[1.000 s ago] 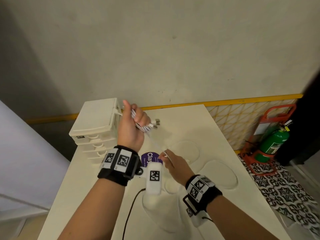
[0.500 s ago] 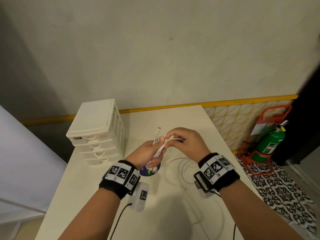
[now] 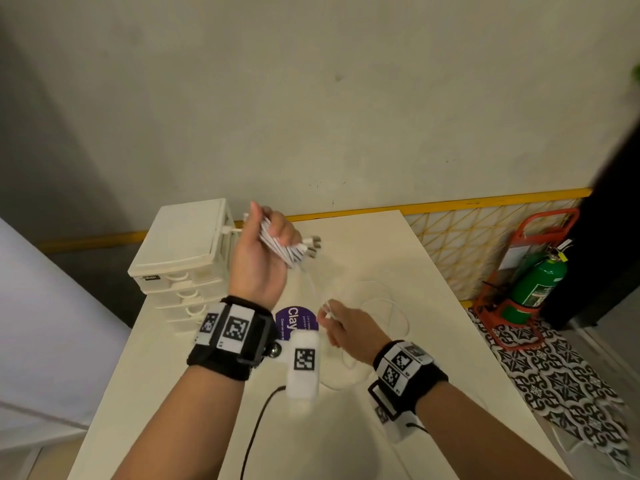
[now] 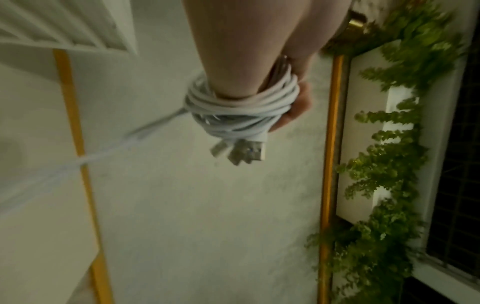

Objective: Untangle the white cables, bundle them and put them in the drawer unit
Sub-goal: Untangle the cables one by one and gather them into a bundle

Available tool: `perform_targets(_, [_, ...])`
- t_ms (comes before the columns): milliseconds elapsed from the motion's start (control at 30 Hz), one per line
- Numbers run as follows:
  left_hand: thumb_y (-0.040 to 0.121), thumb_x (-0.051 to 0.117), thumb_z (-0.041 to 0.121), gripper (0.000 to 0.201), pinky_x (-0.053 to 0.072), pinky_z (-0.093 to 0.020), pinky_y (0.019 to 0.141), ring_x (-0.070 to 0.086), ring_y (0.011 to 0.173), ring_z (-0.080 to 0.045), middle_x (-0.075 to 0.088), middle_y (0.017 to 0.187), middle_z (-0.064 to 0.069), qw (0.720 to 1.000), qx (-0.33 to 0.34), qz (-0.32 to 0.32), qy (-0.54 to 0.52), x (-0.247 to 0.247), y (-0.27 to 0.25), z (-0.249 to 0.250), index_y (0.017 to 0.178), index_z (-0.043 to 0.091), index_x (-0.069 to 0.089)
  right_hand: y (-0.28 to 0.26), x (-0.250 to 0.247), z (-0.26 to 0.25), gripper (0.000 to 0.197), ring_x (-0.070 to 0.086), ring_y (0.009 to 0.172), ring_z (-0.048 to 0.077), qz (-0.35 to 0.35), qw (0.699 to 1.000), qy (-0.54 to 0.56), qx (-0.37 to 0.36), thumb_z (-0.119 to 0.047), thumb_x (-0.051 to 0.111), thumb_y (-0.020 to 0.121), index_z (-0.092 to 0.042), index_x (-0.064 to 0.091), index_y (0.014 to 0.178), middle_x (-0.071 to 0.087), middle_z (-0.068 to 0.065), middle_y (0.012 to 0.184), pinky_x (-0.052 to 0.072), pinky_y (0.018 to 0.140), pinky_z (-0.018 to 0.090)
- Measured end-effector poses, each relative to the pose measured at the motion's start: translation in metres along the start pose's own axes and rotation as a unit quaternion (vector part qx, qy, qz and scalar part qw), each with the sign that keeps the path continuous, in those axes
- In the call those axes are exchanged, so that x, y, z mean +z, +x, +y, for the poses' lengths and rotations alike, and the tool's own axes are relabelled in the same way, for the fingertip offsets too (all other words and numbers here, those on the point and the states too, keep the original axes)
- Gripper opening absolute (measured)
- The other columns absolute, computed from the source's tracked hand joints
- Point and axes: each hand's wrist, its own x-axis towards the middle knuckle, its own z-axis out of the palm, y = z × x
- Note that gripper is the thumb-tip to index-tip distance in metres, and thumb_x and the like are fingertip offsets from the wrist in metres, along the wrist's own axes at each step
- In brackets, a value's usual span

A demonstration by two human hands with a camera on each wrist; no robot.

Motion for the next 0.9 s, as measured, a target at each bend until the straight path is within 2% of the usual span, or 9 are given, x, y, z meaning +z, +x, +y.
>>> perform_targets(100, [0.102, 0.035, 0.027, 0.035, 0.038, -0.025, 0.048, 0.044, 0.050, -0.011, 0.045, 0.058, 0.003, 0.976, 0.098, 0.086, 0.172, -0.005, 0.012, 0.008, 0.072, 0.014, 0.047, -0.012, 0.005, 0.000, 0.016, 0.058, 0.068, 0.023, -0.039, 0.999, -0.005, -0.009, -0.023, 0.042, 0.096, -0.015, 0.053, 0.105, 0.058, -0.003, 0.068, 0.041, 0.064, 0.027])
perform_targets(200, [0.100, 0.042, 0.020, 0.023, 0.042, -0.029, 0.052, 0.048, 0.052, -0.011, 0.049, 0.060, -0.001, 0.870, 0.157, 0.100, 0.456, -0.026, 0.013, 0.000, 0.082, 0.006, 0.046, -0.013, -0.004, -0.014, 0.027, 0.060, 0.073, 0.022, 0.010, 0.998, -0.012, -0.064, -0.039, 0.045, 0.094, -0.020, 0.061, 0.106, 0.065, 0.000, 0.077, 0.043, 0.067, 0.031])
perform_targets(267, [0.099, 0.045, 0.021, 0.033, 0.043, -0.030, 0.055, 0.047, 0.047, -0.010, 0.049, 0.055, -0.005, 0.775, 0.118, 0.042, 0.620, -0.045, 0.008, -0.012, 0.072, 0.003, 0.050, -0.010, -0.015, -0.025, 0.029, 0.060, 0.070, 0.012, 0.062, 0.993, 0.032, -0.098, -0.047, 0.046, 0.089, -0.027, 0.066, 0.099, 0.070, -0.005, 0.081, 0.046, 0.067, 0.029])
perform_targets(333, [0.098, 0.048, 0.031, 0.041, 0.043, -0.032, 0.054, 0.046, 0.041, -0.010, 0.050, 0.049, -0.002, 0.728, 0.010, -0.017, 0.685, -0.054, -0.003, -0.019, 0.065, 0.005, 0.053, -0.006, -0.030, -0.031, 0.023, 0.059, 0.069, 0.003, 0.112, 0.983, 0.078, -0.120, -0.044, 0.053, 0.087, -0.028, 0.069, 0.093, 0.070, -0.012, 0.079, 0.048, 0.067, 0.025])
perform_targets(433, [0.097, 0.041, 0.047, 0.055, 0.043, -0.030, 0.057, 0.044, 0.037, -0.016, 0.048, 0.039, 0.002, 0.746, -0.142, -0.076, 0.646, -0.051, -0.020, -0.023, 0.060, 0.008, 0.052, 0.003, -0.056, -0.030, 0.021, 0.056, 0.065, 0.003, 0.180, 0.971, 0.052, -0.152, -0.046, 0.057, 0.080, -0.031, 0.073, 0.079, 0.070, -0.013, 0.072, 0.043, 0.074, 0.020])
perform_targets(533, [0.089, 0.046, 0.058, 0.067, 0.039, -0.026, 0.049, 0.036, 0.036, -0.018, 0.041, 0.039, -0.004, 0.780, -0.230, -0.138, 0.565, -0.037, -0.032, -0.025, 0.064, -0.004, 0.050, 0.012, -0.071, -0.014, 0.025, 0.053, 0.079, 0.004, 0.227, 0.946, -0.150, -0.177, -0.045, 0.051, 0.080, -0.034, 0.071, 0.071, 0.068, -0.013, 0.070, 0.024, 0.103, 0.033])
perform_targets(667, [0.089, 0.062, 0.013, 0.036, 0.022, -0.022, 0.038, 0.027, 0.031, -0.012, 0.035, 0.039, 0.002, 0.824, -0.277, -0.144, 0.473, -0.030, -0.040, -0.023, 0.055, 0.018, 0.051, 0.017, -0.079, 0.001, 0.030, 0.045, 0.100, 0.011, 0.212, 0.924, -0.249, -0.196, -0.044, 0.044, 0.085, -0.028, 0.065, 0.074, 0.062, -0.009, 0.086, 0.012, 0.110, 0.048])
perform_targets(800, [0.088, 0.058, 0.020, 0.030, 0.023, -0.016, 0.036, 0.025, 0.027, -0.010, 0.032, 0.037, 0.002, 0.882, -0.292, -0.129, 0.347, -0.032, -0.043, -0.019, 0.063, 0.007, 0.046, 0.020, -0.078, 0.001, 0.010, 0.045, 0.103, 0.014, 0.193, 0.922, -0.266, -0.206, -0.022, 0.051, 0.086, -0.023, 0.060, 0.089, 0.056, -0.002, 0.096, 0.013, 0.113, 0.043])
perform_targets(900, [0.090, 0.055, 0.027, 0.030, 0.021, -0.016, 0.035, 0.025, 0.024, -0.009, 0.032, 0.035, 0.003, 0.903, -0.300, -0.173, 0.255, -0.026, -0.047, -0.016, 0.068, 0.008, 0.050, 0.020, -0.081, 0.008, 0.031, 0.051, 0.107, 0.021, 0.154, 0.964, -0.202, -0.078, 0.002, 0.051, 0.080, -0.020, 0.060, 0.100, 0.059, 0.000, 0.102, 0.016, 0.113, 0.041])
